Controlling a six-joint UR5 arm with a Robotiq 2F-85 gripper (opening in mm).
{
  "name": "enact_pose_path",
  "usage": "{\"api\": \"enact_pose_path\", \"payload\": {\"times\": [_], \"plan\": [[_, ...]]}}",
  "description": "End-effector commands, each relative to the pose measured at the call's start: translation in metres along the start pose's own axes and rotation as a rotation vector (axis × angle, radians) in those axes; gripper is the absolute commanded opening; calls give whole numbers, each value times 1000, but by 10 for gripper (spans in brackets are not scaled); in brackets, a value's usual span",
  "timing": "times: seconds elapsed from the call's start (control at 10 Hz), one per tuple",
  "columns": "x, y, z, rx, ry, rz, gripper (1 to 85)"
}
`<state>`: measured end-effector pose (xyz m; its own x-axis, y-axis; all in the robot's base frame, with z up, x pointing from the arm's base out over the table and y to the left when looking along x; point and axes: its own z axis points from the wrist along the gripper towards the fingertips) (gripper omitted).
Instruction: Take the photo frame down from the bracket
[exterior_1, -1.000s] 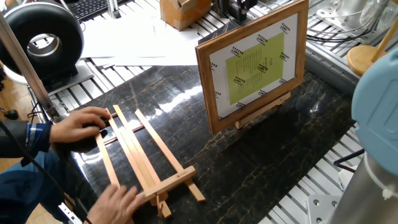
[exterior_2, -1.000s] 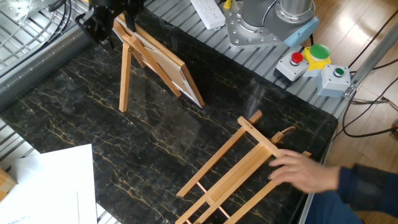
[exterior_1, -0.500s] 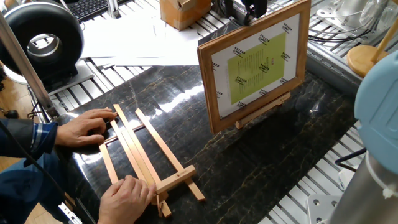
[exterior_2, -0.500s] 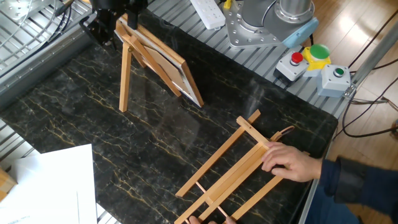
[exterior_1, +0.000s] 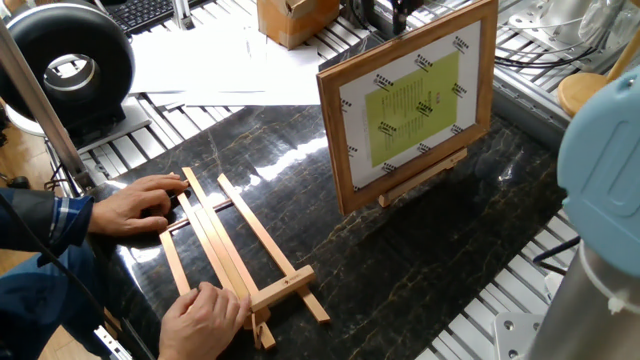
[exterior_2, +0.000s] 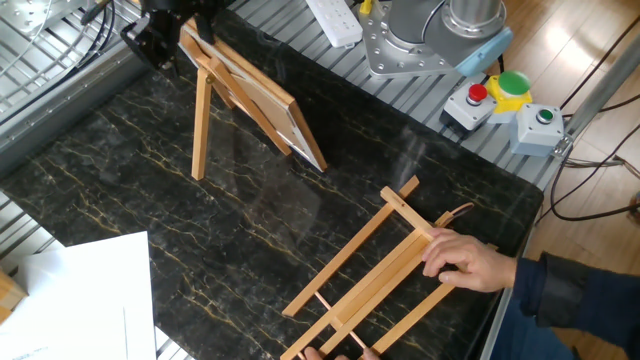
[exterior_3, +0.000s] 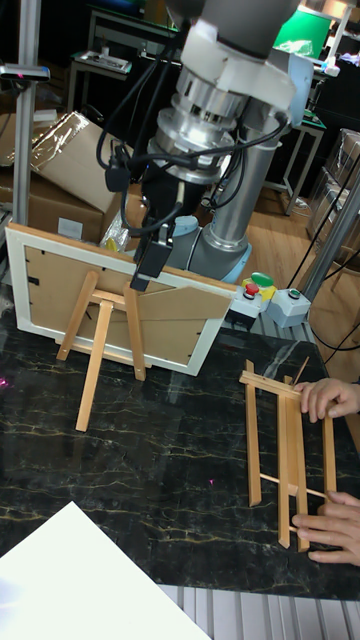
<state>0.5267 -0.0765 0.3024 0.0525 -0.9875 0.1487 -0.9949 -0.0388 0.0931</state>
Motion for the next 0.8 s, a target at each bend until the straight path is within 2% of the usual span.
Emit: {"api": "enact_pose_path", "payload": {"times": [0.0, 0.2, 0.3, 0.4, 0.7], "plan": [[6, 10, -7, -9, 9, -9, 587], [5, 26, 11, -11, -34, -3, 590], [8, 34, 21, -1, -43, -3, 593], [11, 36, 27, 14, -42, -10, 593], [9, 40, 48, 41, -79, -17, 593]]}}
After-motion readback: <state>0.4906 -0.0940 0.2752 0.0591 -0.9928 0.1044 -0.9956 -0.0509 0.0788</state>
